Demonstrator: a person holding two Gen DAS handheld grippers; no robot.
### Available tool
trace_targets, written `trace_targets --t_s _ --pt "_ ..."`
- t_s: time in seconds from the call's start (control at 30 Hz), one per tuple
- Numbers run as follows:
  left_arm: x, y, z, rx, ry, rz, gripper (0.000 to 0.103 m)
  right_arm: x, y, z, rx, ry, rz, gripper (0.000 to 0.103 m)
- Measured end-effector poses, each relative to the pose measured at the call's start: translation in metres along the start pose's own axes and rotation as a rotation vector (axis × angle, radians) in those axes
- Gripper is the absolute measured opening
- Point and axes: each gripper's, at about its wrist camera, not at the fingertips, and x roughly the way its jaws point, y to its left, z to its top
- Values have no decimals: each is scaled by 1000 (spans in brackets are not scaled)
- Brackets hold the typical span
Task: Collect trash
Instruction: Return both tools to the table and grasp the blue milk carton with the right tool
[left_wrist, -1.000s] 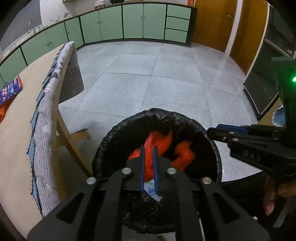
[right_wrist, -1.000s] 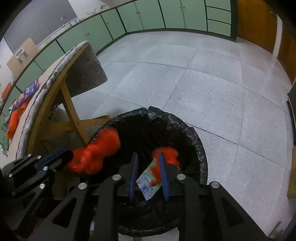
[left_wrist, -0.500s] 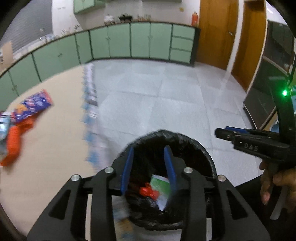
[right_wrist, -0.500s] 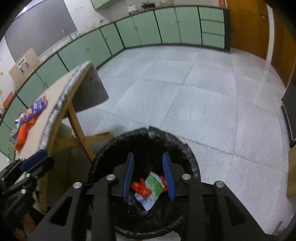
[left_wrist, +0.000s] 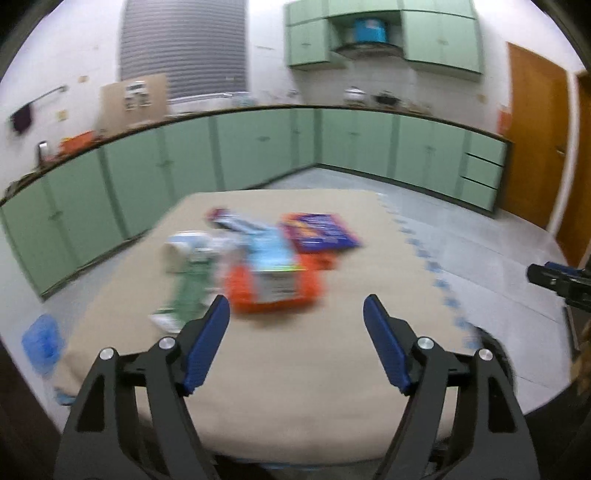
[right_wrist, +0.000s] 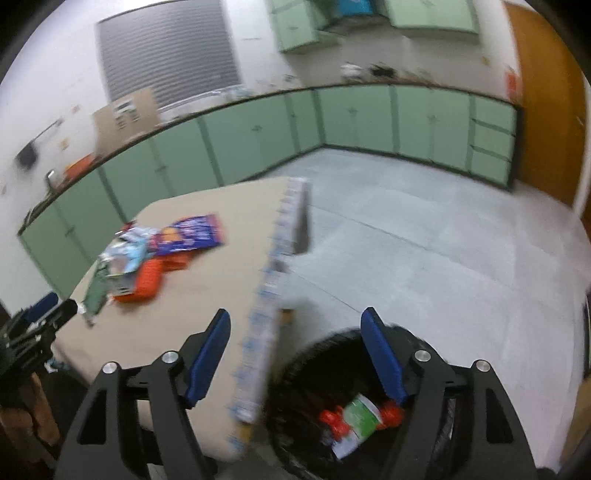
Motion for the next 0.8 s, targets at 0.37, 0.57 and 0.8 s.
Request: trace_targets --t_s 0.37,0.57,0.8 --pt "27 110 -13 -65 -3 94 78 63 157 7 -157 -18 141 72" --pt "41 130 -25 -64 1 75 78 105 199 5 -171 9 140 72" --pt "57 157 -28 -119 14 54 76 142 214 2 -145 49 108 72"
